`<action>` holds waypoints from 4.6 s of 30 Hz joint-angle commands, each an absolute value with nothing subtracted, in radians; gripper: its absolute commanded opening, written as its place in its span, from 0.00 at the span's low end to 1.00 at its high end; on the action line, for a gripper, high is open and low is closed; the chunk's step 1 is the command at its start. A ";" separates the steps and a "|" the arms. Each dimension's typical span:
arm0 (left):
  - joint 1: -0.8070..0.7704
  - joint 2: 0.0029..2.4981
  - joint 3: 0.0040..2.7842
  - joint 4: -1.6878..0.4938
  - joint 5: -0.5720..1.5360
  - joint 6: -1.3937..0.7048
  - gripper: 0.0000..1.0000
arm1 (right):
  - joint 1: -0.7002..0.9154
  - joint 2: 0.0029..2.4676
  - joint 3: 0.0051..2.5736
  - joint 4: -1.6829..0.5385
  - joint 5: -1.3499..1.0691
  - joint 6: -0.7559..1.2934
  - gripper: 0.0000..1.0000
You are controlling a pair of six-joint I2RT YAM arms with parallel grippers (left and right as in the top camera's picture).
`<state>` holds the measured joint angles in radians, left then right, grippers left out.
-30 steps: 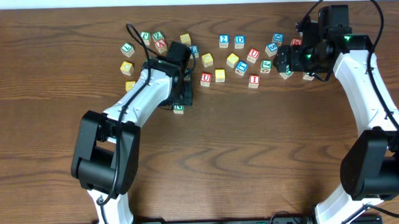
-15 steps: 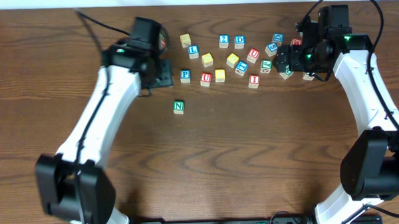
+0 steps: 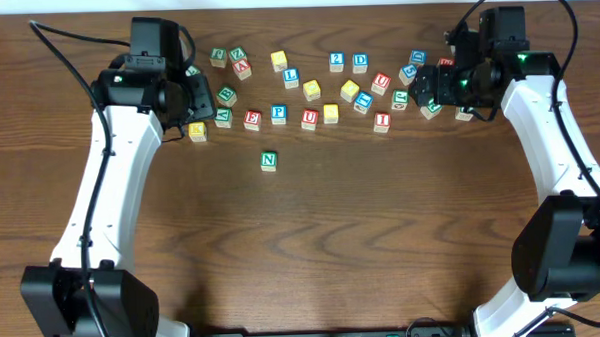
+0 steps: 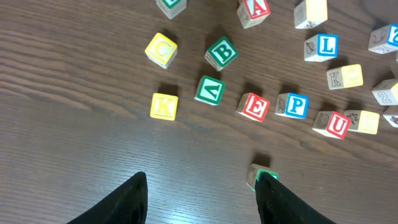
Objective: Spell out NEURIPS
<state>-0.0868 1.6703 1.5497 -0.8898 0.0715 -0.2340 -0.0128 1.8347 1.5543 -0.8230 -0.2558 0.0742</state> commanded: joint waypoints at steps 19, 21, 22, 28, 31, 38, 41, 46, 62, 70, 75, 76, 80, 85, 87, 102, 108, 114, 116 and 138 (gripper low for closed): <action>-0.081 1.684 1.550 -0.941 0.059 -0.184 0.55 | 0.104 1.831 1.549 -0.888 -0.276 0.149 0.96; -0.081 1.684 1.546 -0.946 0.059 -0.184 0.55 | 0.117 1.831 1.549 -0.896 -0.276 0.149 0.96; -0.081 1.684 1.542 -0.948 0.059 -0.184 0.55 | 0.124 1.831 1.549 -0.900 -0.276 0.149 0.96; -0.082 1.685 1.524 -0.953 0.059 -0.185 0.55 | 0.173 1.831 1.549 -0.902 -0.267 0.149 0.96; -0.082 1.687 1.520 -0.953 0.059 -0.185 0.55 | 0.193 1.831 1.549 -0.890 -0.252 0.150 0.95; -0.082 1.691 1.520 -0.949 0.059 -0.185 0.55 | 0.223 1.831 1.549 -0.839 -0.226 0.185 0.92; -0.082 1.692 1.520 -0.949 0.059 -0.185 0.55 | 0.236 1.831 1.549 -0.820 -0.223 0.187 0.92; -0.082 1.692 1.520 -0.946 0.059 -0.185 0.55 | 0.252 1.831 1.549 -0.796 -0.213 0.201 0.90; -0.082 1.693 1.520 -0.937 0.059 -0.185 0.55 | 0.337 1.862 1.549 -0.674 -0.155 0.323 0.84; -0.082 1.693 1.520 -0.936 0.059 -0.186 0.55 | 0.374 1.866 1.549 -0.655 -0.110 0.337 0.83; -0.084 1.694 1.520 -0.917 0.059 -0.205 0.55 | 0.373 1.866 1.549 -0.652 -0.110 0.337 0.84; -0.087 1.695 1.520 -0.908 0.060 -0.204 0.55 | 0.373 1.866 1.549 -0.651 -0.110 0.337 0.84; -0.113 1.732 1.520 -0.843 0.059 -0.200 0.56 | 0.366 1.866 1.549 -0.651 -0.110 0.336 0.87; -0.160 1.828 1.520 -0.756 0.059 -0.204 0.56 | 0.329 1.866 1.549 -0.672 -0.111 0.336 0.89; -0.179 1.871 1.520 -0.716 0.059 -0.207 0.56 | 0.307 1.866 1.549 -0.688 -0.111 0.336 0.90; -0.252 2.096 1.520 -0.527 0.058 -0.219 0.61 | 0.202 1.865 1.549 -0.797 -0.110 0.298 0.94; -0.253 2.139 1.520 -0.493 0.032 -0.219 0.61 | 0.202 1.866 1.549 -0.797 -0.110 0.278 0.95; -0.253 2.153 1.520 -0.480 0.032 -0.219 0.59 | 0.202 1.866 1.549 -0.797 -0.110 0.272 0.95; -0.253 2.153 1.520 -0.480 0.032 -0.219 0.54 | 0.202 1.866 1.549 -0.797 -0.110 0.272 0.95; -0.255 2.173 1.521 -0.487 0.033 -0.219 0.32 | 0.202 1.866 1.549 -0.797 -0.103 0.272 0.96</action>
<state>-0.2562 2.1574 1.5261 -0.4858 0.0456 -0.2138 0.2108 1.8545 1.5539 -0.7944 -0.1146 0.2806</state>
